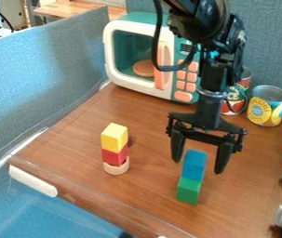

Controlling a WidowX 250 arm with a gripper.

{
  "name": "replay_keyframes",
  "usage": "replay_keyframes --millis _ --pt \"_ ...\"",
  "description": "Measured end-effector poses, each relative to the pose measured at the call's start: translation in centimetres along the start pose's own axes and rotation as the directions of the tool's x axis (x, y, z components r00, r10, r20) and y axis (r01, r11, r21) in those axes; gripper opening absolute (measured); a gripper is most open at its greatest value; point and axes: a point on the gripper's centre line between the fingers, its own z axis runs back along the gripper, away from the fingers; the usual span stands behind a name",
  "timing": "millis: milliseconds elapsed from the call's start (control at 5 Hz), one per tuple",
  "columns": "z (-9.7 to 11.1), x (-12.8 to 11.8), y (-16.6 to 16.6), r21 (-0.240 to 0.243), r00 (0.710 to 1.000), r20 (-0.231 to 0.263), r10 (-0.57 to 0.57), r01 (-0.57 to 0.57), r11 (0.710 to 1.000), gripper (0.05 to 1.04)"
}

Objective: Move the blue cube from the one tower to other tower.

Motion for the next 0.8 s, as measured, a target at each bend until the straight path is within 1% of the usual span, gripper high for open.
replay_keyframes --millis 200,400,600,800 --pt "-0.44 -0.24 0.4 -0.008 1.0 -0.016 0.013 -0.013 1.0 0.95" --pt "-0.71 -0.35 0.85 -0.014 1.0 -0.024 0.014 -0.014 1.0 0.69" --pt "-0.82 -0.48 1.08 -0.015 0.999 -0.035 -0.003 0.003 1.0 0.569" --pt "-0.67 -0.57 1.17 -0.017 0.999 -0.037 -0.024 0.024 1.0 0.569"
